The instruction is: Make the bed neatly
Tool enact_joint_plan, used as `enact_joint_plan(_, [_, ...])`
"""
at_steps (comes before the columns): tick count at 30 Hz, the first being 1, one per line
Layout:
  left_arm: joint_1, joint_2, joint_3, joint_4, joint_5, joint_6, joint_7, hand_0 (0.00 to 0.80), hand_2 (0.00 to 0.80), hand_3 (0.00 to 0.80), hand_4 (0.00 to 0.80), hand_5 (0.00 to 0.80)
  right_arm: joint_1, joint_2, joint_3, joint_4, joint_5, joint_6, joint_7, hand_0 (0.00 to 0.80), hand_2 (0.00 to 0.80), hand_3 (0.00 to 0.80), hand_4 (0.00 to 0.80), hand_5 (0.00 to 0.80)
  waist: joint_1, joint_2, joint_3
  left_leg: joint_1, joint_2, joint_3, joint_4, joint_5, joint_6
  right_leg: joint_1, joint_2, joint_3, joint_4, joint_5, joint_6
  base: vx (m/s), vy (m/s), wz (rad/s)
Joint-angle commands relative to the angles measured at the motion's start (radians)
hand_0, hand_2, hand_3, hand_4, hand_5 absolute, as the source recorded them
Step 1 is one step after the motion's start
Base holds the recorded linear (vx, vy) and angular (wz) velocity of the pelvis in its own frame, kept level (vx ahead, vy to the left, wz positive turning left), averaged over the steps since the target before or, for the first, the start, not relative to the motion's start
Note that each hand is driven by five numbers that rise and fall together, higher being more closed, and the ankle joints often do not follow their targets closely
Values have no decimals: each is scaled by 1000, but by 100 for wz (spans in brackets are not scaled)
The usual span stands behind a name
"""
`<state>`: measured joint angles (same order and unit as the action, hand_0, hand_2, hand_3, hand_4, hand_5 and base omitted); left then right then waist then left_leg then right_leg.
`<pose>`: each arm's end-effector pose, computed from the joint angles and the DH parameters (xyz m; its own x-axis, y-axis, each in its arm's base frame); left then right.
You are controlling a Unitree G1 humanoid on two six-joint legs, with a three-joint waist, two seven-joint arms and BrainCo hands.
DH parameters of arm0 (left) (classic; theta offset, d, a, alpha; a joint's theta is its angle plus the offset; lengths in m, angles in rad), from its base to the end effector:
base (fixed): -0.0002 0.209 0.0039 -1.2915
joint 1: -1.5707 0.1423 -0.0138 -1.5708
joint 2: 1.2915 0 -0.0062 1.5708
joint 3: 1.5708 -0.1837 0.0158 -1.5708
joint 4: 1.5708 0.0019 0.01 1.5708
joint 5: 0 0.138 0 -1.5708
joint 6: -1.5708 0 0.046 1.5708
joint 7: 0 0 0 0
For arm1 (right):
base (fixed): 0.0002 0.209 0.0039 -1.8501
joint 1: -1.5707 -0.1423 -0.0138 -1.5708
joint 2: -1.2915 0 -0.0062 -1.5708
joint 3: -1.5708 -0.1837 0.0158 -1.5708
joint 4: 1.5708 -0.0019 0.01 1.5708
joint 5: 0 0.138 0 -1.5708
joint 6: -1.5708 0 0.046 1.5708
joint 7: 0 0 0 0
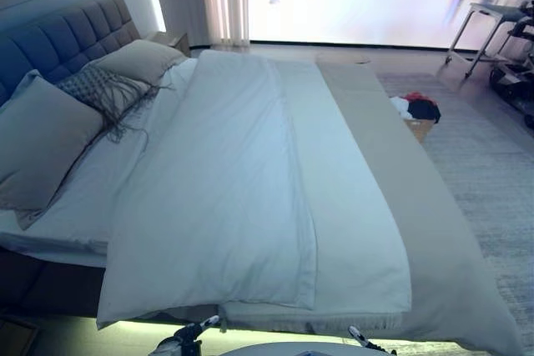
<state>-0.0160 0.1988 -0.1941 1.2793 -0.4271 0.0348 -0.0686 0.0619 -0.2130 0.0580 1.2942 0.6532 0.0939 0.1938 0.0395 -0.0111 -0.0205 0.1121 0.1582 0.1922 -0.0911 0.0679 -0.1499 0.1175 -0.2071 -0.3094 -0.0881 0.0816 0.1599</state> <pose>0.0668 0.2084 -0.1209 0.2783 0.0601 -0.9586 -0.1918 0.9814 0.0059 0.0334 -0.2206 -0.1229 0.2395 0.0206 -0.9707 0.5136 0.8458 0.1447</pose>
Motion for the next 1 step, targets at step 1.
enact_joint_plan(1, [-52, -25, 19, 58, -26, 1, -5, 0, 0, 0, 0, 0, -75, 26, 42, 42, -30, 5, 20, 0, 0, 0, 0, 0, -14, 5, 39, -17, -9, -22, 4, -49, 42, 8, 3, -1, 1, -26, -7, 0, 0, 0])
